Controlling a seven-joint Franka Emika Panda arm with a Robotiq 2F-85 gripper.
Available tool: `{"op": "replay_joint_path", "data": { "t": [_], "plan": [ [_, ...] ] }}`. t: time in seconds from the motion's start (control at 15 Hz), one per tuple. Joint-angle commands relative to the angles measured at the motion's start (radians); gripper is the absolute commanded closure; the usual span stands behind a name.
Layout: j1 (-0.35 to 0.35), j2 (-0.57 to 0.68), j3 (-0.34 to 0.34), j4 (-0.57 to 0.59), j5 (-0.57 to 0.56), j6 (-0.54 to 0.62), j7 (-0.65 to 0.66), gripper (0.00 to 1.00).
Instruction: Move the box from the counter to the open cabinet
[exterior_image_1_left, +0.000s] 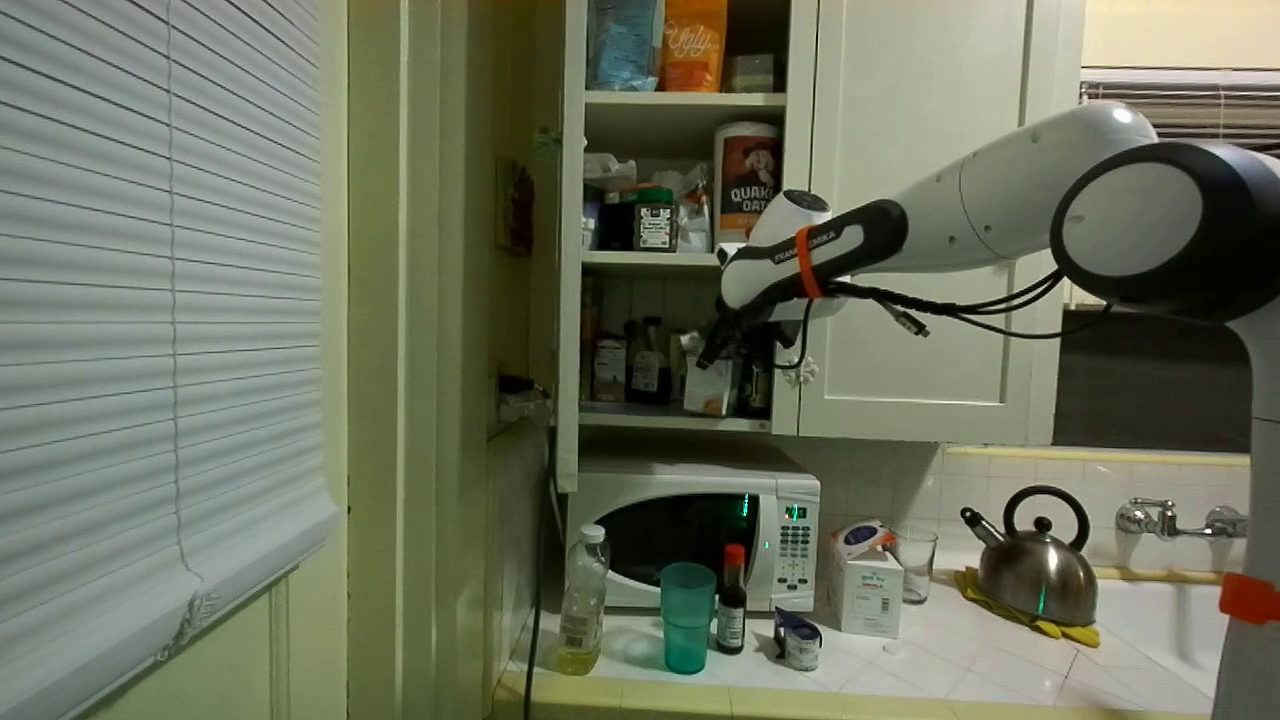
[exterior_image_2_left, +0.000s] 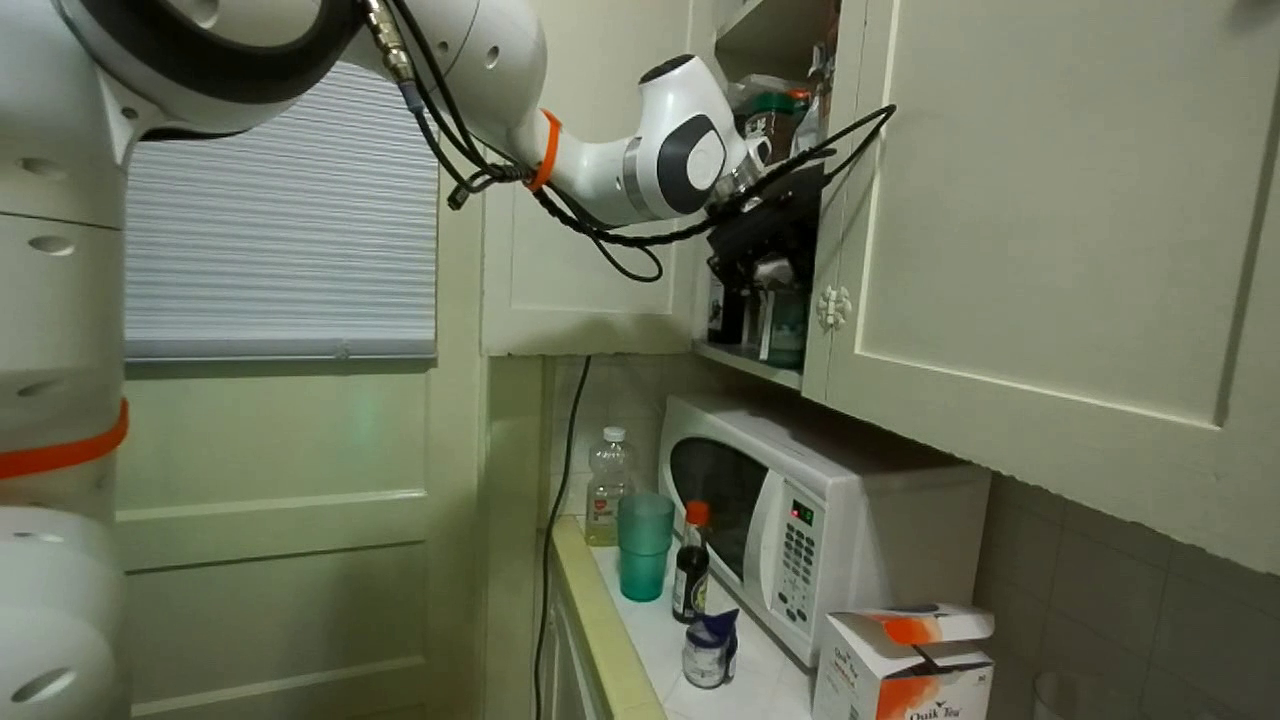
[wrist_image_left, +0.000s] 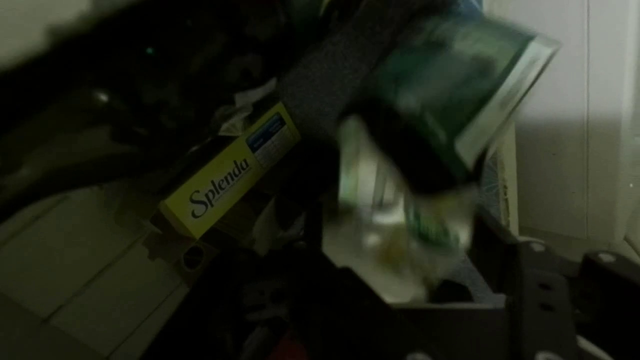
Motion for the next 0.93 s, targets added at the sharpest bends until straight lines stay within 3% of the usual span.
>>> {"op": "replay_joint_path", "data": {
  "t": [0.0, 0.4, 0.67, 0.87],
  "plan": [
    [-0.014, -0.026, 0.021, -0.017, -0.026, -0.038, -0.022, 0.0],
    [-0.02, -0.052, 0.025, -0.059, 0.014, -0.03, -0.097, 0.0],
    [-0.008, -0.136, 0.03, -0.133, -0.022, -0.015, -0.124, 0.0],
    [-0.005, -0.233, 0.043, -0.221, -0.075, 0.004, -0.042, 0.0]
  ]
}}
